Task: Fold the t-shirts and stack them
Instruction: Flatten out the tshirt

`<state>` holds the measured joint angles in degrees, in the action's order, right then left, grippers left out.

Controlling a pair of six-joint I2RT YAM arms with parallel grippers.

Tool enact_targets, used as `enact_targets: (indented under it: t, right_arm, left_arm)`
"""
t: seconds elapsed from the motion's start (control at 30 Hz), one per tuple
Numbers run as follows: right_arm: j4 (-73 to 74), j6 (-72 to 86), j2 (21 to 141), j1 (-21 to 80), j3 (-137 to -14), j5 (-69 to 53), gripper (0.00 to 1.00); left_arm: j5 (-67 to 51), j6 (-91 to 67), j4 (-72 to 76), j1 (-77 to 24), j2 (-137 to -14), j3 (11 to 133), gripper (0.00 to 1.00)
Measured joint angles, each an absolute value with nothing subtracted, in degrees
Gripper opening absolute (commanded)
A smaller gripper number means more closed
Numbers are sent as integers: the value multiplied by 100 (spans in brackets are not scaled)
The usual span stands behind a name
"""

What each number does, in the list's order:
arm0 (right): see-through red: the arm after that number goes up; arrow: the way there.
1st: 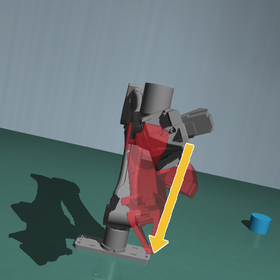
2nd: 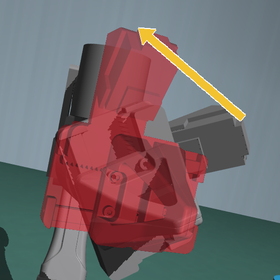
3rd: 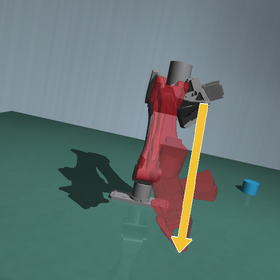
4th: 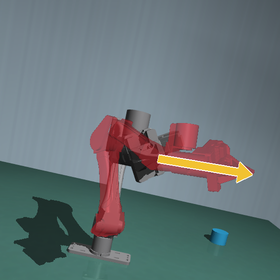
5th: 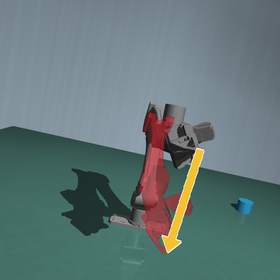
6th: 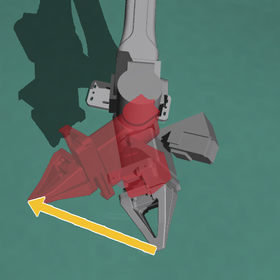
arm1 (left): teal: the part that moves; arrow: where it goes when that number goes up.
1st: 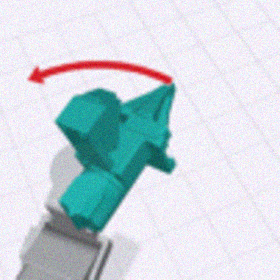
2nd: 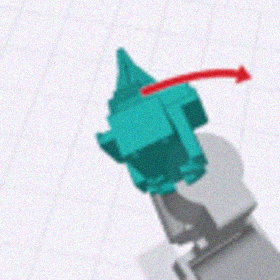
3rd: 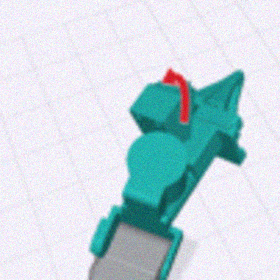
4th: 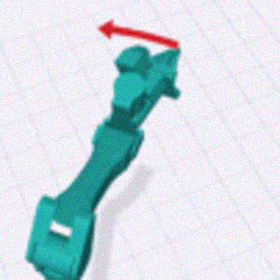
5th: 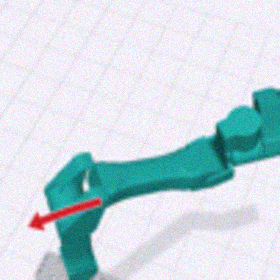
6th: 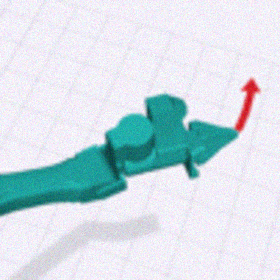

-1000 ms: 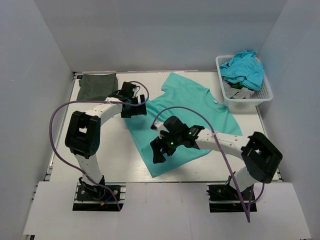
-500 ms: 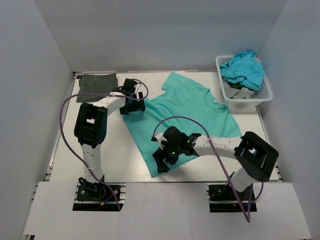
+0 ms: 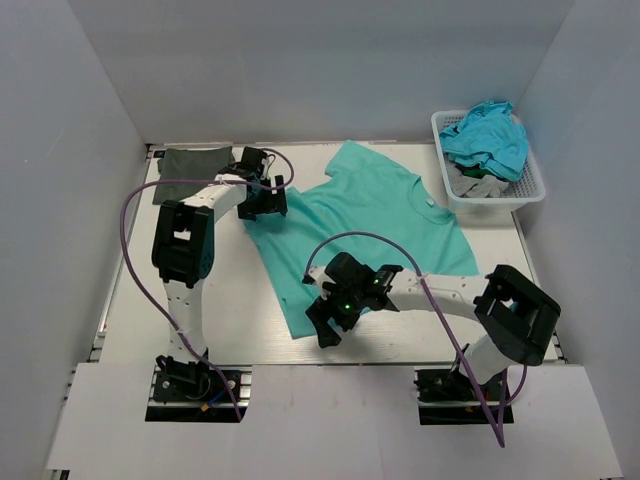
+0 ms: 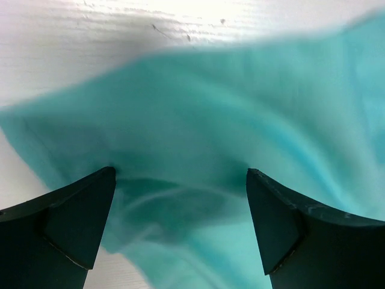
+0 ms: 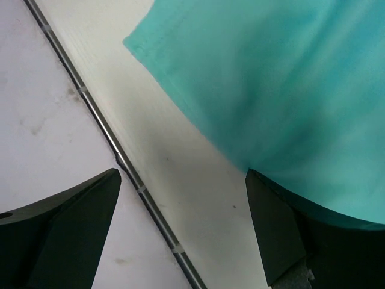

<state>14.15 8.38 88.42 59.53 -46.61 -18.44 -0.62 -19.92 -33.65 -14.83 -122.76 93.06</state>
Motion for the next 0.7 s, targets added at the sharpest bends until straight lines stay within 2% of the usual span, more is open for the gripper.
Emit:
enact_targets:
  t: [0.13,0.27,0.5,0.7]
  right_arm:
    - [1839,1020,8836,5933,-5153,-1647,90]
    - [2235,1352,8820,5677,-6058,-880,90]
    - [2408,1903,8842,3804,-6781,316,90]
    - [2703,1922,9531,2333,-7306,738,90]
  left_arm:
    - [-244,-1881,-3406,-1492,-12022,9080,100]
    - [-259,-1949,-3645,-1516,-11461,8938,100]
    - [-261,-2399,-3557,-1601,-10213,8440,100]
    - [-287,-2646,-3376,-1708,-10460,7762,100]
